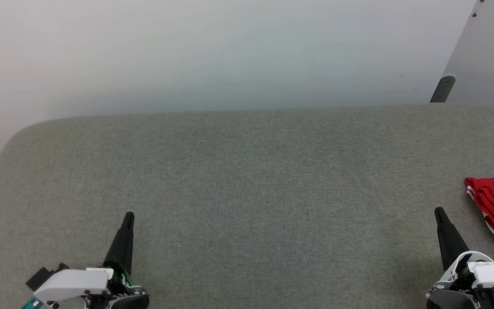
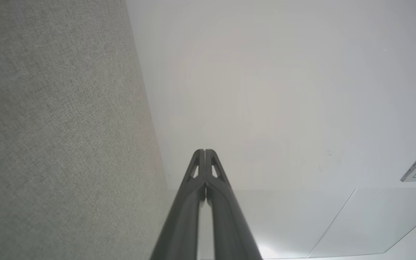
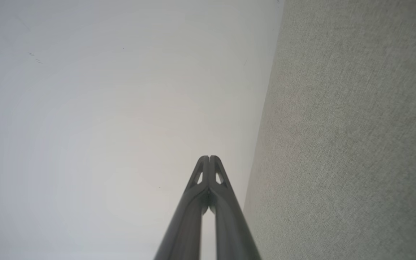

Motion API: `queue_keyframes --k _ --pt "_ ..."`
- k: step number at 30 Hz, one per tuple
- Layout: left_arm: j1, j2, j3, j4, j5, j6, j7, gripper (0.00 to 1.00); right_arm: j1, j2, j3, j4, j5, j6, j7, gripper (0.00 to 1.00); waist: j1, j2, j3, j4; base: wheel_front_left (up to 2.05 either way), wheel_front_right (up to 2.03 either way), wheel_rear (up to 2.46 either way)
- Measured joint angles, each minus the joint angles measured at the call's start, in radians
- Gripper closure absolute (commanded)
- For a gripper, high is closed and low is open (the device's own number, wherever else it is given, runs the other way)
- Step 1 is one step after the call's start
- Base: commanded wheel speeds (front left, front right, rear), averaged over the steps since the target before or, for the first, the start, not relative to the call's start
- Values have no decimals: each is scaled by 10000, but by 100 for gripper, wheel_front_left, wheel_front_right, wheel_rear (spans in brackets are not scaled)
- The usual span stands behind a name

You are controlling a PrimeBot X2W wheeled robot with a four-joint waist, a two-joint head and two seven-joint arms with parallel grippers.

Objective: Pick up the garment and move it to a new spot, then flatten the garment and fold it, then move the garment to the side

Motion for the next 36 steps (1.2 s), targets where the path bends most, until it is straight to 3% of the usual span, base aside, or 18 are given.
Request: queue_keyframes --k 36 --pt "-3 -2 4 0 2 0 0 100 0 2 0 0 0 0 0 100 0 0 0 0 0 0 0"
